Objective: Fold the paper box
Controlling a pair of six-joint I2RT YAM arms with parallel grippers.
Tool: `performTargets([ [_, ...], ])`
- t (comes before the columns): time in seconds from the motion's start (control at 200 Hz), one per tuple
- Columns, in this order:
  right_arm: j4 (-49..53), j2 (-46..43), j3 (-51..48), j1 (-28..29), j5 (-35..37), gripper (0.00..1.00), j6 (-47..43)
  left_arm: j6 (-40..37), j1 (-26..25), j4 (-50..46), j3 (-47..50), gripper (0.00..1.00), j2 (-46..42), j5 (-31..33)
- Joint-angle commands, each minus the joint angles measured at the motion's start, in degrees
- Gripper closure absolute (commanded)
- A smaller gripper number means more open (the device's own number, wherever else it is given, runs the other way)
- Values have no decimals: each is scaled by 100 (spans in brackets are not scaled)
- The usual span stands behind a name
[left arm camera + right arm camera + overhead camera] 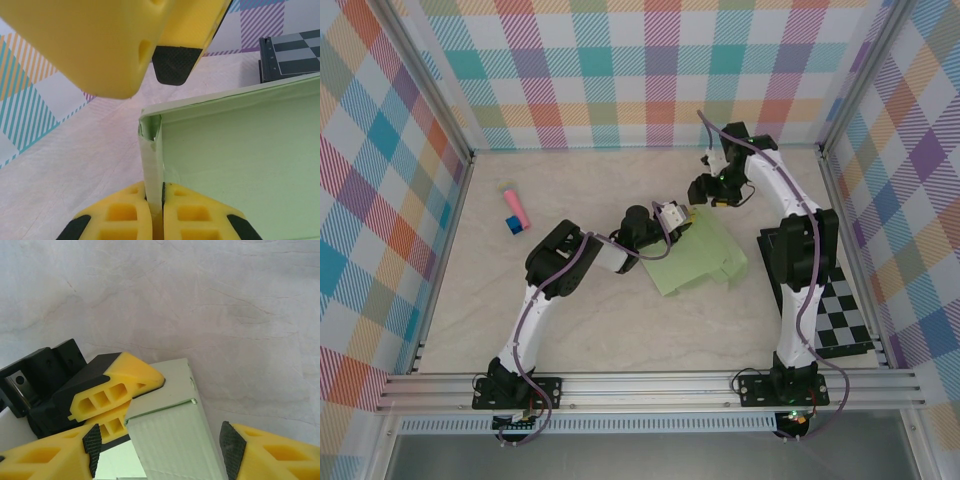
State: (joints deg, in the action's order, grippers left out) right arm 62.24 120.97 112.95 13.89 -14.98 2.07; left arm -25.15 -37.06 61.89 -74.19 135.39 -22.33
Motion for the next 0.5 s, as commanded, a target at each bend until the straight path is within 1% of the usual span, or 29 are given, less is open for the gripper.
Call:
performTargets([
  [0.0, 99, 135, 35, 43, -435, 34, -97, -236, -89, 60, 34, 93, 77, 121],
  [0.12, 145, 215, 27, 82, -689, 36, -92, -265, -111, 29, 3, 93, 93, 180],
  [0.305, 108, 293, -67, 167, -561, 41, -62, -125, -118, 139, 7, 93, 108, 211],
  [0.41, 116, 236, -83, 164, -471, 40, 8, -113, -111, 214, 38, 93, 119, 207],
  [0.495, 184, 130, 46, 127, -716, 41, 14, -122, -121, 202, 29, 93, 119, 194],
])
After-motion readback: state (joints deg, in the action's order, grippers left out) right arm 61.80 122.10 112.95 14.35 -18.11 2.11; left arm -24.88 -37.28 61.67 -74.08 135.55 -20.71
